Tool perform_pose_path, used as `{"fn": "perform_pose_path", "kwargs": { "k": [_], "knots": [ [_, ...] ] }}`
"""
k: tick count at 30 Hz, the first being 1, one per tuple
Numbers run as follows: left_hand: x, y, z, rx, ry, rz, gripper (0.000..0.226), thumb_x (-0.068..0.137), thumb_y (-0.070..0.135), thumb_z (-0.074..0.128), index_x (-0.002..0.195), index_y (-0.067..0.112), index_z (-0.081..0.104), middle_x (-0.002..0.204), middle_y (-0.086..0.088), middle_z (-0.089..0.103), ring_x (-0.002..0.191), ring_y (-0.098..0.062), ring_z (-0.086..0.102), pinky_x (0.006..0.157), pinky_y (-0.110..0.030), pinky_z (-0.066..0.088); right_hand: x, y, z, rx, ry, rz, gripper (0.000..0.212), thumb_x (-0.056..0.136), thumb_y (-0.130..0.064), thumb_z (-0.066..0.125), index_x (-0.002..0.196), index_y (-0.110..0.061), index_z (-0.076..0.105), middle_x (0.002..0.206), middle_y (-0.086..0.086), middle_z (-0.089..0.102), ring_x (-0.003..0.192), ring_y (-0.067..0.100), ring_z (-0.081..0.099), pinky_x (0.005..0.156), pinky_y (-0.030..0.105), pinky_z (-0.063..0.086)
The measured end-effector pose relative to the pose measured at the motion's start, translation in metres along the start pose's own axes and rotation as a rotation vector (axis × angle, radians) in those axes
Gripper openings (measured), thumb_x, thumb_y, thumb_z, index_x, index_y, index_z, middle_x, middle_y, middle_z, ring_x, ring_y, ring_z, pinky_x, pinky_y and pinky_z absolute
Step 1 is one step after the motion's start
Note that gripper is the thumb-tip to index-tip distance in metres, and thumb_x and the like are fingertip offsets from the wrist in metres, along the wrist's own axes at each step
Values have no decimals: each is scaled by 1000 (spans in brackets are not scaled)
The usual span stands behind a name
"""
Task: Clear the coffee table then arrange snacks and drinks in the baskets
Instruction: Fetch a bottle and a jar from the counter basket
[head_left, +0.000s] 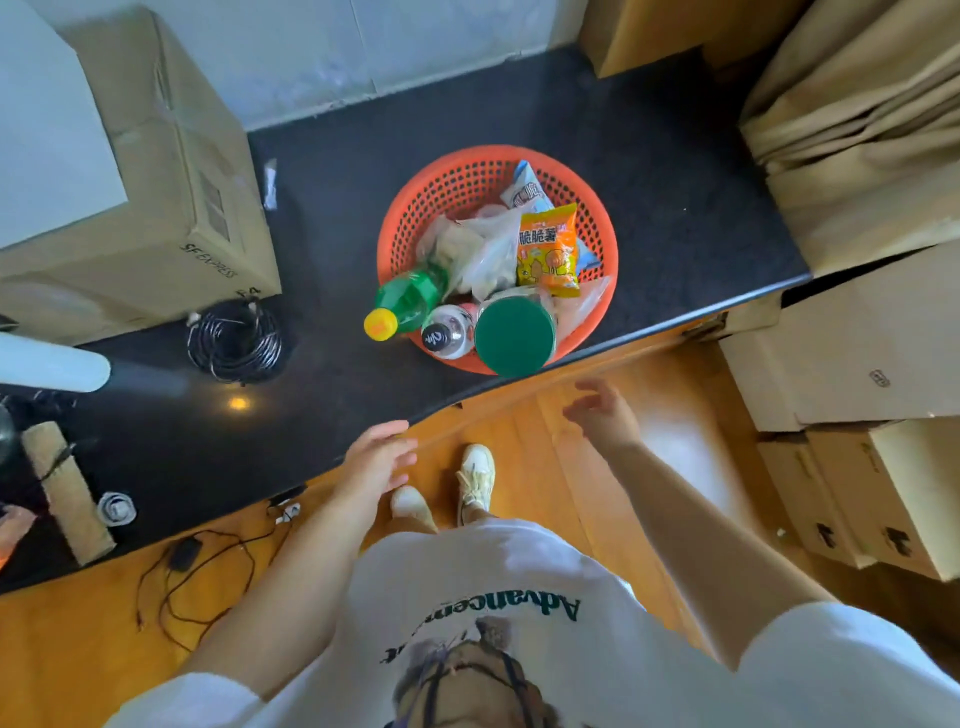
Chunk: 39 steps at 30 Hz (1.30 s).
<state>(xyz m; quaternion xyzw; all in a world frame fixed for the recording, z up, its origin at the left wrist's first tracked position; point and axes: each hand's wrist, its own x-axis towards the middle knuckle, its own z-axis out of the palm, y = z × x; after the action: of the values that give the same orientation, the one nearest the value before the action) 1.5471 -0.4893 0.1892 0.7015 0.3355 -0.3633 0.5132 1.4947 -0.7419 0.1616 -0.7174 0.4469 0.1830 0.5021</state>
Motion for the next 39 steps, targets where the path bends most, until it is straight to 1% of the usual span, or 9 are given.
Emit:
{"fn": "perform_pose_path", "kwargs": {
  "k": [3,8,16,20,26,29,33,36,39],
  "knots": [
    [12,23,26,-48,-33,83,45,86,6,60,127,19,49,120,-3,54,106,-18,54,83,-33,45,26,-30,-1,-319,61,-260,75,71,-12,76,133,-25,37,133,7,42,119,23,44,92,38,47],
    [43,47,56,-48,18,178,68,79,9,71,138,18,38,142,-7,36,129,-21,39,94,-34,41,55,-55,0,-611,60,-485,113,56,-22,87,143,-33,15,150,6,18,137,30,22,107,48,34],
    [75,70,89,-8,211,220,57,63,3,77,116,8,57,123,-13,60,116,-27,56,102,-43,44,80,-56,4,-682,-9,-683,118,52,-29,89,145,-22,16,156,6,9,144,26,10,114,47,20],
    [79,70,96,-94,198,166,60,66,-1,73,121,10,52,127,-11,57,118,-26,55,104,-41,44,83,-53,1,-658,-46,-712,117,55,-33,88,145,-22,14,156,3,6,144,21,6,114,45,17],
    [68,66,96,-98,162,217,65,70,5,77,127,4,48,136,-13,50,125,-27,49,107,-39,40,73,-58,0,-404,-43,-744,113,51,-34,89,139,-16,21,150,8,16,138,5,7,115,41,17],
    [60,64,97,-62,195,246,68,71,12,78,130,1,46,140,-16,44,129,-27,45,108,-38,38,61,-61,-2,-74,-2,-690,102,50,-29,86,131,-31,24,134,-8,33,132,13,29,110,49,33],
    [42,63,100,-232,146,327,51,67,8,77,112,10,54,127,-14,55,115,-26,55,102,-40,44,43,-56,-4,292,59,-583,100,55,-17,84,133,-28,22,137,0,34,130,13,37,105,38,41],
    [22,60,101,-397,61,378,48,66,10,72,108,20,51,112,-5,61,102,-15,60,94,-31,45,27,-53,-8,463,63,-521,89,56,-14,84,123,-38,30,130,-6,40,121,0,46,94,23,48],
    [6,60,100,-427,-29,421,52,69,8,71,118,13,53,117,-6,62,106,-14,61,94,-27,47,10,-46,-13,541,124,-457,95,54,-22,84,128,-29,27,134,-1,40,123,5,45,99,28,46]
  ]
}}
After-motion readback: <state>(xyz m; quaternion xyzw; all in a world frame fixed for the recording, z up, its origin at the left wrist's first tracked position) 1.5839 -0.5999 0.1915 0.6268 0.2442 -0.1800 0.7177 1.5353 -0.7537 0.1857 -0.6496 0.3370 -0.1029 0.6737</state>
